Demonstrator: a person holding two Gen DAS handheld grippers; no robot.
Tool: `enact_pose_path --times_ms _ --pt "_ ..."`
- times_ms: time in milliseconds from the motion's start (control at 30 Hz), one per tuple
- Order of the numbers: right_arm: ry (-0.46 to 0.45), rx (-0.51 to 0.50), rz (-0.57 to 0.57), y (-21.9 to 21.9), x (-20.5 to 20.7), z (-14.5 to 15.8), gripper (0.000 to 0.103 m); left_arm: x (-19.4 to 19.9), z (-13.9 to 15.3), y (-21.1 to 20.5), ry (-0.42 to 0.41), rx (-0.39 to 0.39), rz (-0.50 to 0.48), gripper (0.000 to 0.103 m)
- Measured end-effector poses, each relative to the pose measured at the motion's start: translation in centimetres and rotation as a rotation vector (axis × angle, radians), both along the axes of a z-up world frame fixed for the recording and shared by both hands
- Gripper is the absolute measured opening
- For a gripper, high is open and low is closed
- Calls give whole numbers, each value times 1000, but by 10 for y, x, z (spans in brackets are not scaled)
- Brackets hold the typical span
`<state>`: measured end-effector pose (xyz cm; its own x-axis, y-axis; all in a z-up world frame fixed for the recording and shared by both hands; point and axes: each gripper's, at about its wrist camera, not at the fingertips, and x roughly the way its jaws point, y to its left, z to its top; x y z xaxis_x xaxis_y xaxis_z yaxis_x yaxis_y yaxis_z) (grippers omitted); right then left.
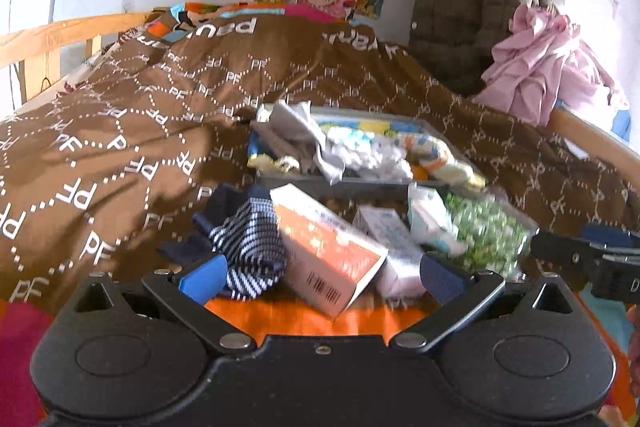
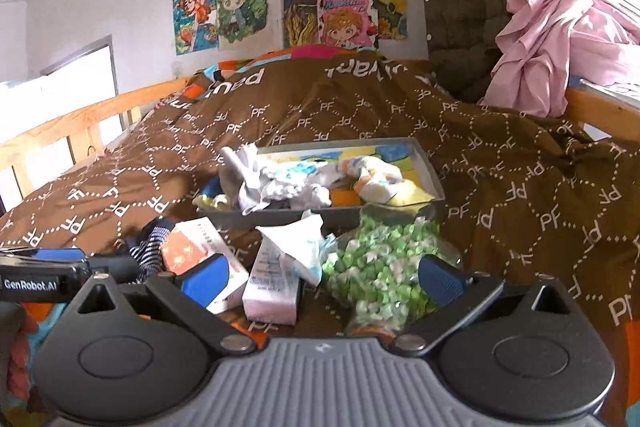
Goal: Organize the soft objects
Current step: 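Withdraw both open tools from the tray back over the remaining items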
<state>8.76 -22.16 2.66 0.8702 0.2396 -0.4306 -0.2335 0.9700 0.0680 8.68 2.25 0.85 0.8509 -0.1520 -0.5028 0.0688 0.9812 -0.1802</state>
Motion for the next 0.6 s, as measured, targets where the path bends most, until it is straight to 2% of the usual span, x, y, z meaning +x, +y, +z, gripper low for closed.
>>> enact_pose_path --times_ms 600 --pt "80 12 43 0 6 -21 103 1 -12 -2 59 74 16 102"
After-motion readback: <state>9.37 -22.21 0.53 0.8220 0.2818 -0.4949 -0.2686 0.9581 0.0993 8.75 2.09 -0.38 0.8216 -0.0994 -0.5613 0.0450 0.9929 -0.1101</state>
